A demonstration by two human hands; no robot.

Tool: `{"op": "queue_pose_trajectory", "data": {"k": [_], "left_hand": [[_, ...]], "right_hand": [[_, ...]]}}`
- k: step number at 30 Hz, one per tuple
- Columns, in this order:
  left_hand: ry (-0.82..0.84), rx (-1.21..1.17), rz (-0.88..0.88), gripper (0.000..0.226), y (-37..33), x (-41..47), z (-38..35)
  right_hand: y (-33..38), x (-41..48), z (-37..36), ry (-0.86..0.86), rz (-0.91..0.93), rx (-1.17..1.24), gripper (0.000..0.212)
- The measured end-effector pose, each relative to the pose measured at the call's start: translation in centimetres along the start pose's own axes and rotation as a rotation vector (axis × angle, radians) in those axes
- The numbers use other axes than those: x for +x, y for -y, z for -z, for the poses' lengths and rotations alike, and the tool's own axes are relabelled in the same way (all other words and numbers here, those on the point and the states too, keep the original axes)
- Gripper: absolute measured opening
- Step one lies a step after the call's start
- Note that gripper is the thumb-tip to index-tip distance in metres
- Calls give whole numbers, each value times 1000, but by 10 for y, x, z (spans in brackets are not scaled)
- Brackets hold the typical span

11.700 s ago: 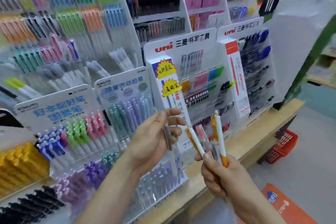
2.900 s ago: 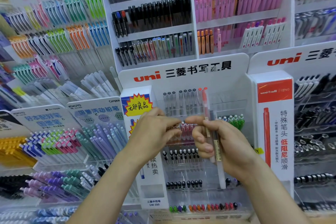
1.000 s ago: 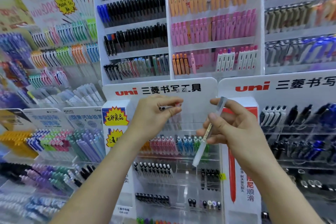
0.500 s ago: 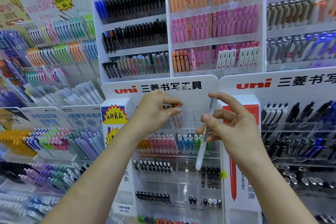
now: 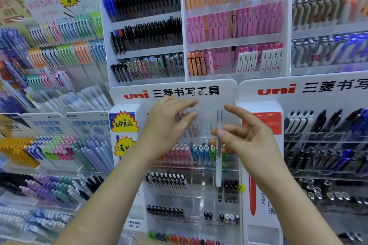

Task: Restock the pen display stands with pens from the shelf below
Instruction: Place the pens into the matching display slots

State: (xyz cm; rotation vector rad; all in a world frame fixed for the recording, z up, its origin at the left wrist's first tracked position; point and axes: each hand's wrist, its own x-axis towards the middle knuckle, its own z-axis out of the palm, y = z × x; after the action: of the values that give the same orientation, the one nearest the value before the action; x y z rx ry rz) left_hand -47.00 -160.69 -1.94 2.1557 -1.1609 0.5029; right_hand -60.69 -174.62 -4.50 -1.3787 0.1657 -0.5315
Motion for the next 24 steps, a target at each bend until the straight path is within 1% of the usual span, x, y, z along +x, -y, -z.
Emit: {"op": "queue_pose_trajectory", "data": {"k": [1, 2, 4, 6, 7, 9, 12, 14, 15, 19, 22, 24], "left_hand": [[-45, -132, 67, 29, -10, -6, 3], [-36, -292, 150, 25, -21, -12, 6], [70, -568, 284, 27, -38, -21, 10], [130, -708, 345, 30, -45, -29, 12], [117, -760, 365, 29, -47, -32, 13], [22, -828, 398, 27, -47, -39, 17], [-174, -859, 441, 25, -39, -49, 27], [-306, -855, 473, 26, -28, -55, 35], [-364, -832, 486, 27, -22, -58, 38], [-598, -716, 481, 27, -3, -62, 56], [-696, -631, 394, 18, 12, -57, 74], [-725, -560, 337, 20, 18, -52, 81]], "right_hand": [[0, -1, 0, 5, 2, -15, 53], [0, -2, 1, 13, 4, -35, 51], [0, -4, 0, 42, 3, -64, 48], [1, -7, -2, 92, 3, -79, 42], [1, -8, -3, 125, 9, -96, 38], [0, -11, -4, 194, 11, -155, 28], [-8, -13, -2, 288, -19, -307, 22], [-15, -16, 0, 334, -6, -421, 10], [-20, -18, 1, 346, 13, -477, 8], [-30, -22, -1, 317, 93, -695, 20], [-33, -21, -8, 284, 164, -699, 26], [-32, -17, -16, 222, 238, -686, 27]]}}
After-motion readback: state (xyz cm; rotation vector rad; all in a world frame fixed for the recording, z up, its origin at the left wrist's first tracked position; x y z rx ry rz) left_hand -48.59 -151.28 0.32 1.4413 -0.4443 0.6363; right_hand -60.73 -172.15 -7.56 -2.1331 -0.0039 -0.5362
